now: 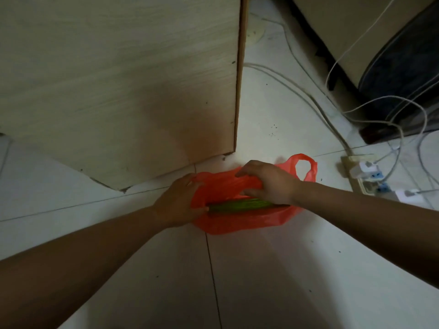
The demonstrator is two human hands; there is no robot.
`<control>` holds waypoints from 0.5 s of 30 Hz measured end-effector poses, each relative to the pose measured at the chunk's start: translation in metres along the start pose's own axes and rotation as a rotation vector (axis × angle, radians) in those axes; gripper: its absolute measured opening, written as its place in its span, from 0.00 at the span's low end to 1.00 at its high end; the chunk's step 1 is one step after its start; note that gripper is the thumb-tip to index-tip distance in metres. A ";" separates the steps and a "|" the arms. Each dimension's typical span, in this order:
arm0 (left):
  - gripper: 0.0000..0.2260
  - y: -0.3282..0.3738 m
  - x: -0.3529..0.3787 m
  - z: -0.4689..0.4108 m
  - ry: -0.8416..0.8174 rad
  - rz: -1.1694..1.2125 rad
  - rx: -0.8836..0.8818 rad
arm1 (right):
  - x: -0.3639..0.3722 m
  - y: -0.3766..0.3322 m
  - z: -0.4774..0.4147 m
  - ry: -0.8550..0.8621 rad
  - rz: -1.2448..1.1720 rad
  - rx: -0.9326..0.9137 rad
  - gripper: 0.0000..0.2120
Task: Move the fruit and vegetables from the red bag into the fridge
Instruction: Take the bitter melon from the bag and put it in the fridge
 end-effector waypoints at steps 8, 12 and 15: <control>0.39 -0.005 0.018 0.029 -0.120 0.048 -0.069 | 0.019 -0.028 0.001 -0.040 0.017 -0.024 0.25; 0.40 -0.006 0.021 0.030 -0.133 0.117 -0.107 | 0.030 -0.025 0.014 0.047 0.050 0.126 0.24; 0.37 -0.008 0.021 0.018 -0.059 0.264 -0.126 | 0.029 -0.019 0.021 0.129 0.023 0.197 0.23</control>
Point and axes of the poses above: each hand's wrist, its own z-axis away from the middle knuckle, its own x-axis out of the palm, y = z × x, the point moved 2 cm from there along -z, towards the middle knuckle, and after that the axes turned 6 degrees about z, right-handed, at the moved point
